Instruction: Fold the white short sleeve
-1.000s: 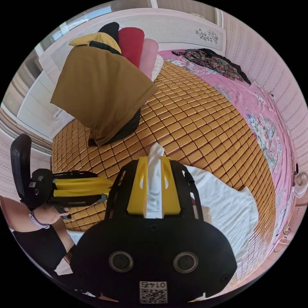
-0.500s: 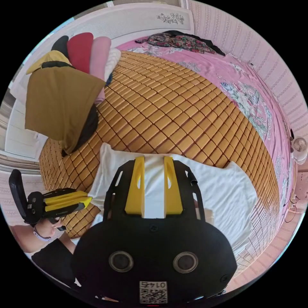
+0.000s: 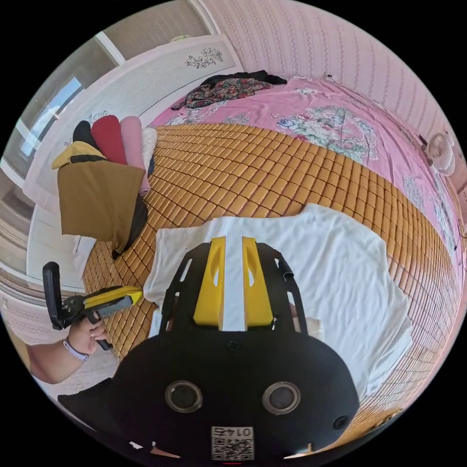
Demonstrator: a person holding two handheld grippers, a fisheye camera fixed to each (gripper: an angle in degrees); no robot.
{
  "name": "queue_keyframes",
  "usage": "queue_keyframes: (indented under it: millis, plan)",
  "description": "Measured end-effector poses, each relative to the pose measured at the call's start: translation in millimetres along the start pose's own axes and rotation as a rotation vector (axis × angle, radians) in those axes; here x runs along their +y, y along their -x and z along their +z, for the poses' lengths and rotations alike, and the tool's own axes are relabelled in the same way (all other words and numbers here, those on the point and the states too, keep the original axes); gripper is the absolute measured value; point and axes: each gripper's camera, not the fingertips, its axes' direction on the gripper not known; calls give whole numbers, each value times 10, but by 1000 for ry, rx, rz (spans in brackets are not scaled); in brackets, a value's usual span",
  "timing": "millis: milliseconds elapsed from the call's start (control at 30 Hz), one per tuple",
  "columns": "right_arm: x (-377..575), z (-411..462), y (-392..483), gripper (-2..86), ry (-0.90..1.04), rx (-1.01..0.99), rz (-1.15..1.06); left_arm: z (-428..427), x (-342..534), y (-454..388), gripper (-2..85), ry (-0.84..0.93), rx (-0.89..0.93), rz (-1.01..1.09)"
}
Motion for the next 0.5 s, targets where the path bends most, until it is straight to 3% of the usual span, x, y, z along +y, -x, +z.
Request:
queue_keyframes:
  millis: [233, 333, 500]
  plan:
    - [1507, -857, -1036, 61, 96, 216, 376, -20, -56, -662, -8, 106, 69, 213]
    - [2008, -1150, -1437, 61, 88, 237, 565, 168, -132, -1190, -9, 162, 153, 333]
    - [2392, -1378, -1789, 63, 19, 206, 689, 648, -369, -2196, -8, 213, 297, 479]
